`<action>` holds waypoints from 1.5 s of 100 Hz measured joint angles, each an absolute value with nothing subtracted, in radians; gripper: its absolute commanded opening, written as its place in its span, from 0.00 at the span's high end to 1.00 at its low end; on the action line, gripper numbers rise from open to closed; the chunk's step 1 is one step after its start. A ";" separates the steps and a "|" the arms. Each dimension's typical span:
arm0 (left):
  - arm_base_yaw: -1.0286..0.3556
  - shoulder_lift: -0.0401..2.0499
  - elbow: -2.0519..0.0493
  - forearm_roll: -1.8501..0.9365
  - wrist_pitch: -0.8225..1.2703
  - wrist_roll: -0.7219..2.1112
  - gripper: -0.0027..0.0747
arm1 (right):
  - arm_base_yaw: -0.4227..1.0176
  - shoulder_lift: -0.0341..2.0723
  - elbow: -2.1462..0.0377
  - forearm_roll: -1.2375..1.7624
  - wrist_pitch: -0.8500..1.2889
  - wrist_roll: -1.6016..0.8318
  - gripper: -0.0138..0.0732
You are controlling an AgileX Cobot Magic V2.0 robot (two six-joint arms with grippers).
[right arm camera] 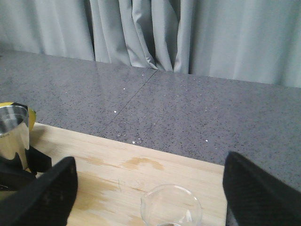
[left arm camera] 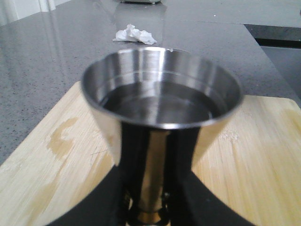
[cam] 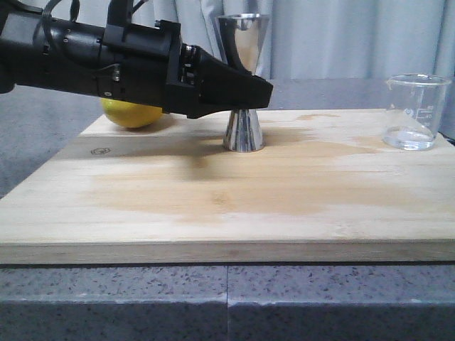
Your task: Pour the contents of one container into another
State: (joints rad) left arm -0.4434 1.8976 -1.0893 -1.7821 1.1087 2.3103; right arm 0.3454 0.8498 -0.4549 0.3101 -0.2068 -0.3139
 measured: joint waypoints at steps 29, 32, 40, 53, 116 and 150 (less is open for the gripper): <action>-0.443 1.898 -1.089 -1.781 1.116 2.310 0.43 | 0.345 0.850 -0.455 0.310 -0.207 -0.314 0.18; -0.443 1.898 -1.089 -1.781 1.117 2.310 0.41 | 0.345 0.850 -0.455 0.310 -0.207 -0.314 0.18; -0.443 1.898 -1.089 -1.781 1.122 2.310 0.39 | 0.345 0.850 -0.455 0.310 -0.208 -0.314 0.18; -0.443 1.898 -1.089 -1.781 1.130 2.306 0.33 | 0.345 0.850 -0.455 0.310 -0.208 -0.314 0.18; -0.347 1.700 -1.089 -1.368 1.063 1.856 0.28 | 0.345 0.850 -0.560 0.309 -0.052 -0.314 0.18; -0.272 1.371 -1.089 -0.885 0.928 1.169 0.28 | 0.319 0.850 -0.763 0.287 0.409 -0.314 0.18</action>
State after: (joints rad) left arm -0.2716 1.3712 -1.0893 -0.8853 0.9280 1.1687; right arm 0.3189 0.8498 -0.7634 0.2872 0.4086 -0.3139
